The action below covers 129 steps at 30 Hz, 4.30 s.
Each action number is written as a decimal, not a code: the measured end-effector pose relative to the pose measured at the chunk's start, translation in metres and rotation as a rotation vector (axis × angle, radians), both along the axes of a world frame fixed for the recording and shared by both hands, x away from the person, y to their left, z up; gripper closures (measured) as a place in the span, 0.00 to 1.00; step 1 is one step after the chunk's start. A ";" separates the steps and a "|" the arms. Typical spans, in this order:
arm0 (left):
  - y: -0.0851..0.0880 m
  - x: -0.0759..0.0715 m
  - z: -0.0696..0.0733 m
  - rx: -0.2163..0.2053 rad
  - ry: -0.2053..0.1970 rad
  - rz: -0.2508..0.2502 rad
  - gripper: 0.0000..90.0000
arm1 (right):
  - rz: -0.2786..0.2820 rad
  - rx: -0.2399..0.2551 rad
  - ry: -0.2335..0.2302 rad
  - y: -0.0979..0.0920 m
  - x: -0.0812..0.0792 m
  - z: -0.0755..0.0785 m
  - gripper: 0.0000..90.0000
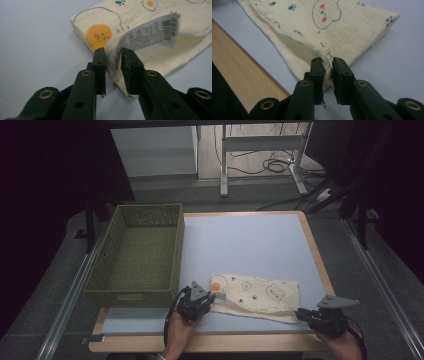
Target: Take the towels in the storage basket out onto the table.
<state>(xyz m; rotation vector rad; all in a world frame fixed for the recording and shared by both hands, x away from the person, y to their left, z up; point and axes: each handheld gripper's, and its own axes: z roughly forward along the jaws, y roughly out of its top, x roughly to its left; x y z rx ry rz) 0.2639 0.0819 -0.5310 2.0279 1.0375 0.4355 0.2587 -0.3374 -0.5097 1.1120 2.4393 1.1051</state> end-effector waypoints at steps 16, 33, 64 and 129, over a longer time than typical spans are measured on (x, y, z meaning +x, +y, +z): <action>0.022 -0.031 0.013 0.007 -0.021 0.055 0.70 | -0.049 0.003 -0.015 -0.018 -0.009 0.010 0.80; -0.022 0.071 0.025 0.044 0.019 0.034 0.73 | -0.104 0.054 -0.026 -0.003 0.058 0.021 0.85; -0.029 0.131 0.002 0.136 0.096 0.076 0.60 | -0.184 -0.022 0.011 0.004 0.093 -0.002 0.67; -0.013 0.072 0.019 -0.005 -0.049 -0.034 0.96 | -0.063 0.025 -0.147 -0.013 0.092 0.031 0.96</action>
